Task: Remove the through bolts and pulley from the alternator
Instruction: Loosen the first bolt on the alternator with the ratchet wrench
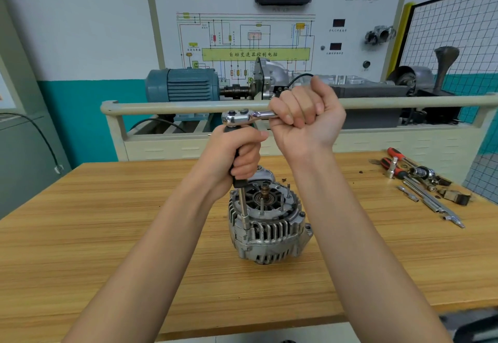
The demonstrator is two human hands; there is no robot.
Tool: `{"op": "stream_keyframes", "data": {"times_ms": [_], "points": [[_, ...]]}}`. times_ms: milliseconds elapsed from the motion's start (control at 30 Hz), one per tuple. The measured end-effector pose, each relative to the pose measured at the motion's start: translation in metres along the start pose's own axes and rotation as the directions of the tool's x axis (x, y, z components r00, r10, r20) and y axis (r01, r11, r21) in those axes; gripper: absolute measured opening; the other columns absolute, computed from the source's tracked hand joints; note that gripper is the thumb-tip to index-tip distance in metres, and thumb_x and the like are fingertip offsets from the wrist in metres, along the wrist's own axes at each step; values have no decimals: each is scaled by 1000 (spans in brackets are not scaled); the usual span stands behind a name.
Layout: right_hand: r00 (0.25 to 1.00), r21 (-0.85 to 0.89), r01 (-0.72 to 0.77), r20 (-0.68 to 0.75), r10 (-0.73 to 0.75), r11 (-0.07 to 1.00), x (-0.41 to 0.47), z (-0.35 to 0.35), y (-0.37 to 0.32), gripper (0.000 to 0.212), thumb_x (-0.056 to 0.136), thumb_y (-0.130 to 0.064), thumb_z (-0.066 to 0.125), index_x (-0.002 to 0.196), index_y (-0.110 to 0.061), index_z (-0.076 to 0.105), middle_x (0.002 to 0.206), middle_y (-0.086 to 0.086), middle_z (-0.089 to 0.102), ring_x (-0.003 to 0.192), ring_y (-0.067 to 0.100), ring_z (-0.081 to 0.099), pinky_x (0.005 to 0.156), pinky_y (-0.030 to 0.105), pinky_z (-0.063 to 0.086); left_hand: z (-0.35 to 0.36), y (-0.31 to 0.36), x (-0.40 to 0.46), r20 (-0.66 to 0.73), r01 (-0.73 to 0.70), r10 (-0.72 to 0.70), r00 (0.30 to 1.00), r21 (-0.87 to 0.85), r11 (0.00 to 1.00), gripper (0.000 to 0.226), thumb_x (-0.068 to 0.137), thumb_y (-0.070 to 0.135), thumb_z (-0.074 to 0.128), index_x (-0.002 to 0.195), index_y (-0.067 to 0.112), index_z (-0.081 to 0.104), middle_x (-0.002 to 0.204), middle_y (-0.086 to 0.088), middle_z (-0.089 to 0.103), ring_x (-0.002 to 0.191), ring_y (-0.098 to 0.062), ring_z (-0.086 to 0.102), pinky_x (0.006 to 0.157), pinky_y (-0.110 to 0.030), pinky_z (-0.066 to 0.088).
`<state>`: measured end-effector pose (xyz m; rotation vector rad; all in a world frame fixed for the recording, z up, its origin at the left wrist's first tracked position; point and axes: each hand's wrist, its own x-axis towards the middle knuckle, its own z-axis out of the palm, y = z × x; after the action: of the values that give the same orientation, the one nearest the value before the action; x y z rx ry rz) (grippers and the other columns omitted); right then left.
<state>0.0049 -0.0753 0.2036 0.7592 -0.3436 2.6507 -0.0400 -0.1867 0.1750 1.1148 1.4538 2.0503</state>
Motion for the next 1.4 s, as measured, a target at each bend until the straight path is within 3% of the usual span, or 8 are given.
{"op": "stream_keyframes", "data": {"times_ms": [133, 300, 500, 700, 833, 967, 1167, 1400], "points": [[968, -237, 246, 113, -225, 940, -23, 10, 11, 53, 86, -11, 40, 34, -18, 31, 32, -6, 23, 31, 8, 20, 39, 20, 21, 7, -3, 1, -197, -32, 44, 979, 66, 997, 57, 88, 0, 49, 39, 23, 31, 36, 5, 22, 30, -9, 14, 36, -12, 16], [764, -427, 643, 413, -496, 636, -45, 15, 44, 48, 82, 4, 37, 41, -20, 37, 37, -5, 28, 36, 6, 26, 46, 22, 21, 17, -8, 5, -434, -47, 123, 893, 180, 983, 43, 83, -6, 49, 50, 18, 33, 38, 8, 28, 34, -9, 20, 38, -14, 17], [921, -328, 344, 301, -248, 880, -26, 10, 14, 55, 88, -9, 37, 34, -23, 36, 32, -9, 30, 34, 8, 17, 40, 19, 22, 7, -8, 0, -300, -93, 136, 944, 155, 984, 47, 81, -7, 56, 50, 21, 35, 41, 6, 27, 35, -11, 20, 37, -17, 21], [993, 112, -114, 26, 112, 987, 11, -8, -6, 51, 85, -15, 41, 34, -13, 33, 29, -1, 26, 36, 8, 10, 36, 20, 18, 1, 1, -2, 71, -26, 19, 997, 93, 995, 39, 73, 9, 61, 41, 18, 41, 36, 1, 32, 30, -14, 28, 38, -18, 28], [999, 61, -41, -20, 43, 997, 9, -7, -5, 50, 84, -15, 42, 34, -15, 33, 30, -3, 25, 28, 11, 17, 38, 19, 19, 3, 2, 3, 32, 67, -67, 997, 18, 998, 49, 77, 11, 56, 36, 22, 31, 33, 6, 22, 27, -8, 17, 35, -13, 17], [979, -192, 205, 48, -200, 960, -12, 4, 2, 54, 89, -12, 38, 35, -19, 33, 33, -5, 23, 31, 10, 19, 39, 21, 22, 12, -3, 9, -245, 31, -16, 969, 59, 998, 56, 88, 0, 50, 42, 23, 28, 36, 6, 21, 30, -9, 14, 36, -13, 15], [754, -454, 654, 450, -478, 604, -46, 11, 39, 46, 82, 3, 45, 46, -19, 29, 37, 2, 23, 36, 9, 23, 43, 28, 17, 21, -11, 9, -484, -43, 143, 863, 211, 976, 39, 82, -5, 50, 53, 16, 33, 42, 3, 27, 39, -12, 19, 41, -18, 16], [939, -283, 285, 274, -208, 916, -26, 8, 9, 53, 86, -10, 40, 35, -21, 36, 32, -6, 28, 35, 11, 15, 41, 21, 20, 7, -6, -3, -235, -120, 151, 960, 143, 982, 52, 81, -6, 59, 43, 23, 40, 39, 4, 30, 34, -13, 23, 38, -18, 23]]}}
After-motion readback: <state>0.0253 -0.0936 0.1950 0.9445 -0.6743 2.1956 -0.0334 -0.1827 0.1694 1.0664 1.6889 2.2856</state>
